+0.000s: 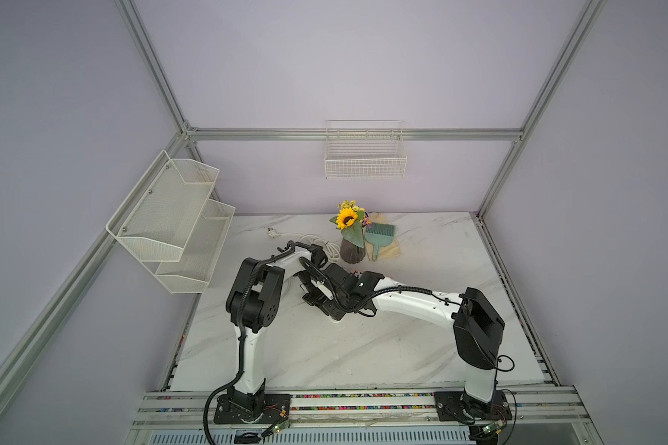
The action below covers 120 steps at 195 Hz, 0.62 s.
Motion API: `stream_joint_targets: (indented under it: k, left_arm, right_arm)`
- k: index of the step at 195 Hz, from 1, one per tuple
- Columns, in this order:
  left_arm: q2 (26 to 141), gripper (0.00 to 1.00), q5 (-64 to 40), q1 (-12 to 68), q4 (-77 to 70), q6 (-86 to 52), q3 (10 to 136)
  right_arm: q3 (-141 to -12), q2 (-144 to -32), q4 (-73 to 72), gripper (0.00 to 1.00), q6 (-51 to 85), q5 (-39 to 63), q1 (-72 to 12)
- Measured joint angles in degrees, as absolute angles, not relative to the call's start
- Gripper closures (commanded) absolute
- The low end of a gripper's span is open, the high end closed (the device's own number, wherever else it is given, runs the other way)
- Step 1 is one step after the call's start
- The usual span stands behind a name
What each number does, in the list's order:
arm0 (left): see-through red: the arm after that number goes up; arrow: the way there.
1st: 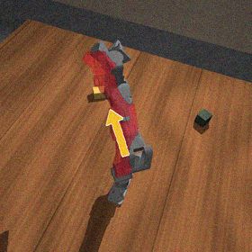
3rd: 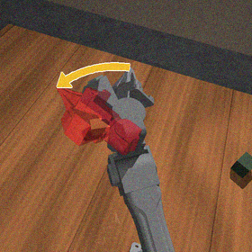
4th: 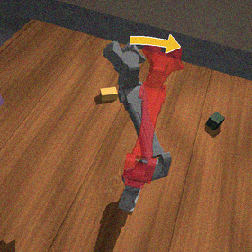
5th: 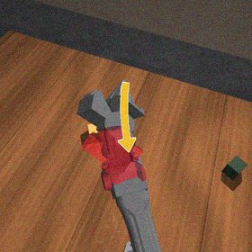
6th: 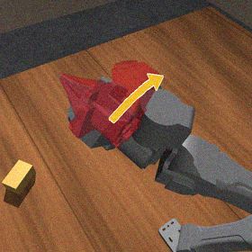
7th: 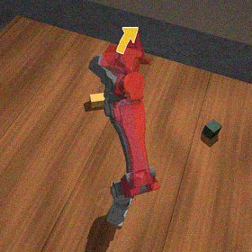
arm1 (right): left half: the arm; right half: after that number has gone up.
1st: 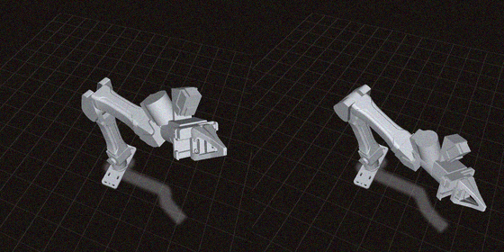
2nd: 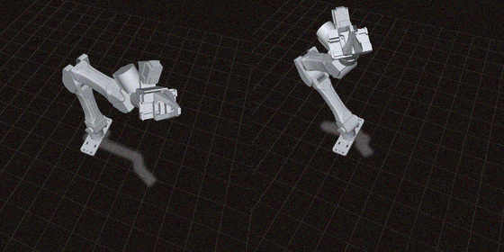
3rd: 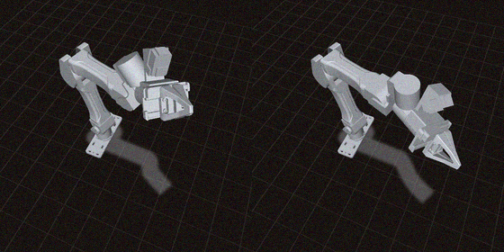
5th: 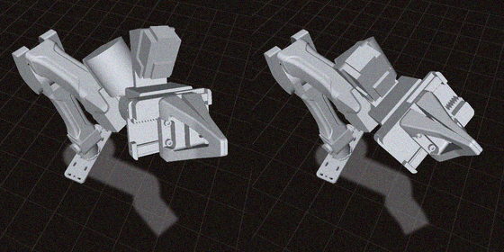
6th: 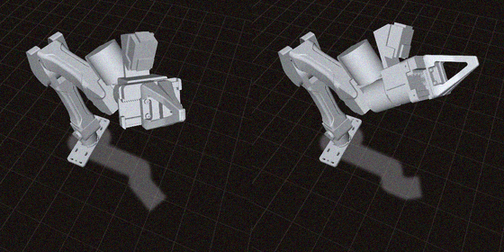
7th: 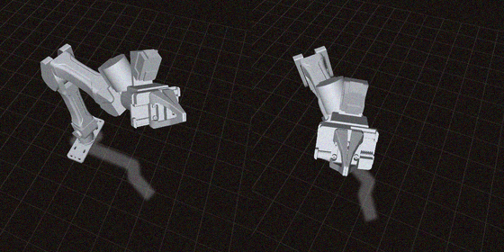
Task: Charge the electric shaver
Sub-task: Insert the charging cable into the electric shaver.
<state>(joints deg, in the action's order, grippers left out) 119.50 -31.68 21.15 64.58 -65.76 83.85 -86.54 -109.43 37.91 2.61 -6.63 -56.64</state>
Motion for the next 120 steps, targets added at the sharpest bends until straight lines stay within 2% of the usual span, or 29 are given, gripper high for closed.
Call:
stream_joint_targets:
  k: [120]
  left_arm:
    - [119.7, 0.82, -31.7, 21.3, 64.8, -65.8, 84.2]
  right_arm:
    - [-85.8, -109.1, 37.4, 1.00, 3.6, -7.6, -56.6]
